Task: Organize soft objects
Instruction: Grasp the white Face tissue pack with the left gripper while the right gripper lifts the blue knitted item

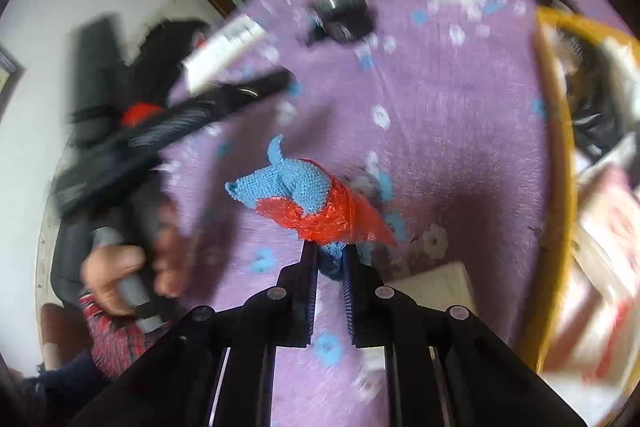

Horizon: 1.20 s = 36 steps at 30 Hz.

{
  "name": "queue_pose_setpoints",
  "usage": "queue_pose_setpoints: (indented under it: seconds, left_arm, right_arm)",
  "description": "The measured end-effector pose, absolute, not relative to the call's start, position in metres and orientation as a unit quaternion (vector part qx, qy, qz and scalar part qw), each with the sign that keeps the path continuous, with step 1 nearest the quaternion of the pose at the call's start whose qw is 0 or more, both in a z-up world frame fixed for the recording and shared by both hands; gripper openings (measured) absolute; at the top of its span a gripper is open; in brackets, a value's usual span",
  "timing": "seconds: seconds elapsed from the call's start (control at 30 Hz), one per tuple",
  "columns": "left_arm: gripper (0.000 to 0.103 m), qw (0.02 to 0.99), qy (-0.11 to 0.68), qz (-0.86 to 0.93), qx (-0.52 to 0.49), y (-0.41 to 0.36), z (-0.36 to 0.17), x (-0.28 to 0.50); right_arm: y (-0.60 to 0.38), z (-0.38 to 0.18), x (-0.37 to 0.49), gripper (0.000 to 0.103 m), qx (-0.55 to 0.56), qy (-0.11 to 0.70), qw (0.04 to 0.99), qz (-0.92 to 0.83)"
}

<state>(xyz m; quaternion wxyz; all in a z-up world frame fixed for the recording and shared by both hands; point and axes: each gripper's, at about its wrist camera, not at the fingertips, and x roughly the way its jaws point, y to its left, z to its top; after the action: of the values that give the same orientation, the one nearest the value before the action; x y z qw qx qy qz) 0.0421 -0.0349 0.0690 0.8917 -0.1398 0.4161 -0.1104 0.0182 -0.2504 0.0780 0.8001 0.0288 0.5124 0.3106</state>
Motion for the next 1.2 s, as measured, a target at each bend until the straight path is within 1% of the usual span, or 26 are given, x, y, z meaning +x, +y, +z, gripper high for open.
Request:
queue_pose_setpoints:
  seconds: [0.1,0.2,0.47,0.63,0.73,0.77,0.8,0.83,0.87,0.9,1.0,1.13,1.2]
  left_arm:
    - [0.062,0.886,0.422,-0.151,-0.123,-0.051,0.074,0.027]
    - [0.077,0.878,0.428,-0.205,-0.069,-0.082,0.076,0.007]
    - [0.077,0.855,0.434,-0.271,0.082,-0.157,0.065,-0.038]
    - [0.077,0.836,0.458,-0.271,0.129,-0.186,0.049,-0.036]
    - [0.077,0.838,0.464,-0.255,0.13,-0.191,0.039,-0.029]
    - [0.076,0.839,0.469,-0.247,0.122,-0.19,0.034,-0.026]
    - [0.072,0.84,0.471,-0.244,0.116,-0.19,0.032,-0.024]
    - [0.055,0.845,0.463,-0.242,0.113,-0.188,0.033,-0.025]
    - [0.046,0.847,0.458,-0.245,0.115,-0.187,0.034,-0.026]
    - [0.044,0.849,0.455,-0.244,0.113,-0.185,0.037,-0.028]
    - [0.043,0.866,0.436,-0.222,0.103,-0.174,0.044,-0.033]
    - [0.044,0.892,0.412,-0.179,0.044,-0.137,0.059,-0.038]
    - [0.044,0.908,0.394,-0.14,0.032,-0.117,0.063,-0.038]
  right_arm:
    - [-0.282,0.107,-0.001,0.012,0.027,0.438,0.86,0.26]
    - [-0.312,0.113,-0.012,0.012,0.062,0.42,0.871,0.249]
    - [-0.37,0.11,-0.029,0.012,0.135,0.398,0.878,0.231]
    - [-0.372,0.106,-0.029,0.012,0.14,0.393,0.877,0.24]
    - [-0.37,0.106,-0.031,0.012,0.139,0.388,0.878,0.245]
    - [-0.37,0.105,-0.031,0.012,0.139,0.388,0.877,0.246]
    - [-0.37,0.104,-0.031,0.012,0.14,0.389,0.876,0.248]
    - [-0.37,0.102,-0.034,0.012,0.141,0.39,0.875,0.25]
    - [-0.369,0.102,-0.034,0.012,0.142,0.39,0.875,0.25]
    - [-0.369,0.101,-0.035,0.012,0.141,0.391,0.874,0.252]
    - [-0.365,0.096,-0.034,0.012,0.138,0.393,0.874,0.25]
    - [-0.352,0.091,-0.032,0.012,0.133,0.397,0.873,0.252]
    - [-0.337,0.088,-0.031,0.012,0.115,0.4,0.874,0.25]
